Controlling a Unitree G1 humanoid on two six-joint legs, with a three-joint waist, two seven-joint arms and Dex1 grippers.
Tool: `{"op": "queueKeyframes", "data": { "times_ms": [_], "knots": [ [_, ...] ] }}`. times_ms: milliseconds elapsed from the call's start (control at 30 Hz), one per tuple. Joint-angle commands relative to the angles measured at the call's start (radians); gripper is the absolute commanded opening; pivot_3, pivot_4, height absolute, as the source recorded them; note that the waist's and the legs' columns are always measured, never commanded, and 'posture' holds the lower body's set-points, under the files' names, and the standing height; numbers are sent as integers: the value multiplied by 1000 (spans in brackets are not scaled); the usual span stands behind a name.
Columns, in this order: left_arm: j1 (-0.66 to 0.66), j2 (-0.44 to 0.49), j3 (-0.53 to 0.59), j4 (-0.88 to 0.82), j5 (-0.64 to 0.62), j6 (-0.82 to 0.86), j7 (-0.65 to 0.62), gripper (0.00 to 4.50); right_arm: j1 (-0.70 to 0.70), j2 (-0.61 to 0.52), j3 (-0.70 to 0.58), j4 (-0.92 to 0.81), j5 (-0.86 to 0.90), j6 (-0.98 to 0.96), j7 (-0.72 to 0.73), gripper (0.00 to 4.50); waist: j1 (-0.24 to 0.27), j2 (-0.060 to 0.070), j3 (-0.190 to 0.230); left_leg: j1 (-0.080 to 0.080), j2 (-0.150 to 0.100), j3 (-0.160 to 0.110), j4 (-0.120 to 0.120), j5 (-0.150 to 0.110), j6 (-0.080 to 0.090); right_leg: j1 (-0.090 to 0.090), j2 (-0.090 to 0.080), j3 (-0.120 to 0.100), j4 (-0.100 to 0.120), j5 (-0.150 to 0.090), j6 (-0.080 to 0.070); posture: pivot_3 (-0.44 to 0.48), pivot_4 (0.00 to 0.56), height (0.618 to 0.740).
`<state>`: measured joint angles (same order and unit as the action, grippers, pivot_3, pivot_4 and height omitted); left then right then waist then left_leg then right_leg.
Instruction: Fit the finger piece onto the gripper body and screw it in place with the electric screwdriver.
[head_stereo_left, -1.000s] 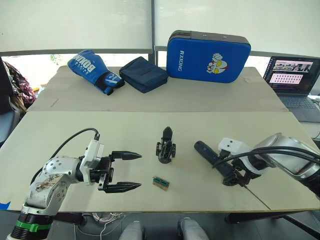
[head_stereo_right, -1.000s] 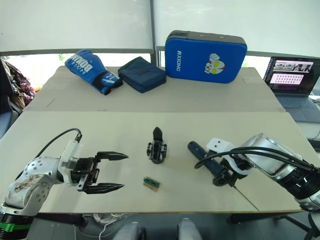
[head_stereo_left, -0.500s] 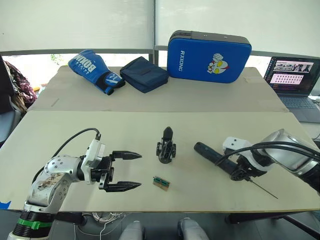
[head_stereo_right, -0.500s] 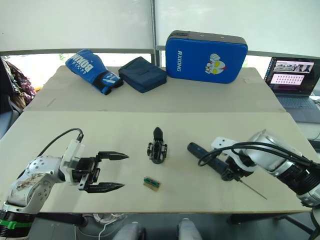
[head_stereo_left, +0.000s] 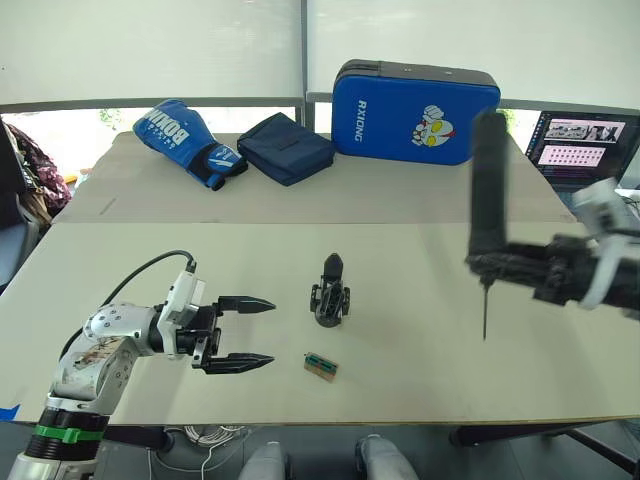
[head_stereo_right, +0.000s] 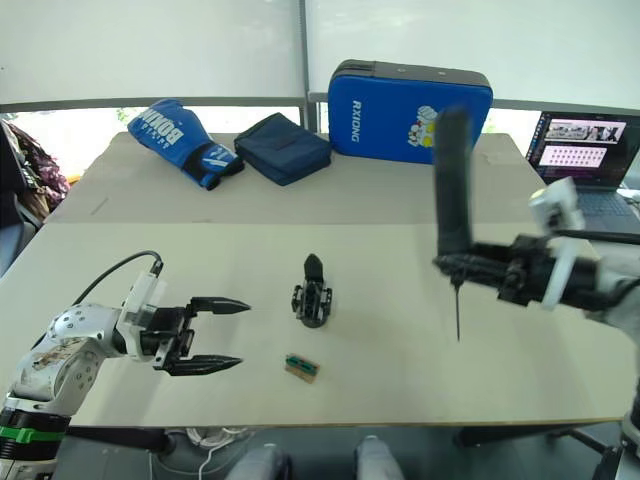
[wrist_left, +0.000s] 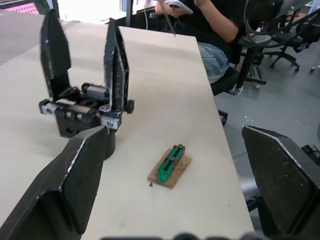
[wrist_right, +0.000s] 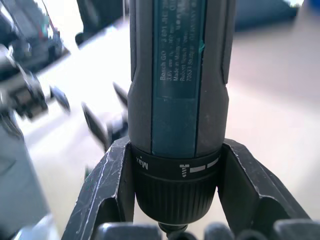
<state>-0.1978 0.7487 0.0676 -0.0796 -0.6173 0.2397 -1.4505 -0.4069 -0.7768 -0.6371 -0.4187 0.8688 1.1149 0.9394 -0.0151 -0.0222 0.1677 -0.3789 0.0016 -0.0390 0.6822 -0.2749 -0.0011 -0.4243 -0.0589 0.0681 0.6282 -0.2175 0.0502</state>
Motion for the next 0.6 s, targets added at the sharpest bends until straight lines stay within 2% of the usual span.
{"op": "queueKeyframes", "data": {
  "times_ms": [33,133,200,267,467,600],
  "knots": [
    [-22,7,5,19,14,-34,-29,4500,-4,83,-19,-162,124,-121,-55,1889,-3,1,0,0,0,1,0,0,0,0,0,1,0,0,0,0,150,740],
    [-22,-3,10,22,-2,-10,-20,4500,17,138,58,-251,165,-189,-64,1889,-4,1,0,0,0,0,0,0,0,-1,0,1,1,0,0,0,150,740],
    [-7,-12,5,9,1,-14,-11,4500,59,196,181,-333,61,-365,12,1889,-3,1,0,0,0,0,0,0,0,-1,-1,1,1,0,0,0,150,740],
    [4,-20,1,4,9,-25,-6,4500,82,254,277,-359,9,-458,9,1889,-5,1,0,0,0,0,0,0,0,-1,-1,0,1,0,0,0,150,740],
    [11,-63,-35,36,74,-96,2,4500,143,287,483,-272,-181,-701,103,1889,2,1,0,0,-1,0,1,0,0,0,-1,0,1,0,0,0,150,740],
    [-3,-97,-70,86,145,-180,9,4500,133,303,576,-192,-242,-801,137,1889,-1,1,0,2,-1,0,1,0,0,1,-1,0,1,0,0,0,150,740]
  ]
}}
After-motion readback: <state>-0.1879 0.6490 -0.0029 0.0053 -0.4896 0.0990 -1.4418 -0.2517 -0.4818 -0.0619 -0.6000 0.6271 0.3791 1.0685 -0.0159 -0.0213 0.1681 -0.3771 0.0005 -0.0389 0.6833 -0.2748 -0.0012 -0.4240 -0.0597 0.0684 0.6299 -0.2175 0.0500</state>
